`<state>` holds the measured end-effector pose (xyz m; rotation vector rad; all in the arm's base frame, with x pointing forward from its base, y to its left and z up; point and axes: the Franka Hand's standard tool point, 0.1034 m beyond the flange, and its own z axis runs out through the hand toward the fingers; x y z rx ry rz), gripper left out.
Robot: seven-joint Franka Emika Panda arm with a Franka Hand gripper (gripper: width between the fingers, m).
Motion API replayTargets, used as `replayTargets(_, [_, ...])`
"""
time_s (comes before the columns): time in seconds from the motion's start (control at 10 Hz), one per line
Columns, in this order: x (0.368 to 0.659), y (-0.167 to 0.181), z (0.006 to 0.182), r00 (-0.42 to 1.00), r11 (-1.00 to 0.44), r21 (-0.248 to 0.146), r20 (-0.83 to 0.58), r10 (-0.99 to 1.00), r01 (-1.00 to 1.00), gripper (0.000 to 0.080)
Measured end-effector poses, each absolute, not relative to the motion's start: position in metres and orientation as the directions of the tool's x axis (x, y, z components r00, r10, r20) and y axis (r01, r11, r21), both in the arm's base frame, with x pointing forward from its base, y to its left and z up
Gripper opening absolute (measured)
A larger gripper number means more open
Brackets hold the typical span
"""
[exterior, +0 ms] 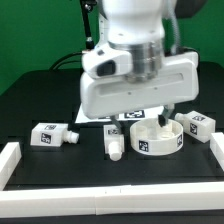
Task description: Assemble stool
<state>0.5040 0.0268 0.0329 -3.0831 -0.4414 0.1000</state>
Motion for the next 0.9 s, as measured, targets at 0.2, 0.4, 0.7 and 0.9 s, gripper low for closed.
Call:
replayTargets(0.2, [0.506,0.027,0.032,0.92,-0.921,-0.036,-0.046,0.389,0.387,0.0649])
replayTargets(0.4, [0.508,0.024,0.032,0.918,-0.918,-0.034,-0.036,0.396,0.395,0.0649])
replayTargets(0.7, [0.514,0.028,0.031,0.907,-0.908,-0.027,-0.018,0.42,0.419,0.0649])
replayTargets(0.9, [0.521,0.033,0.031,0.9,-0.9,-0.025,-0.018,0.435,0.435,0.0649])
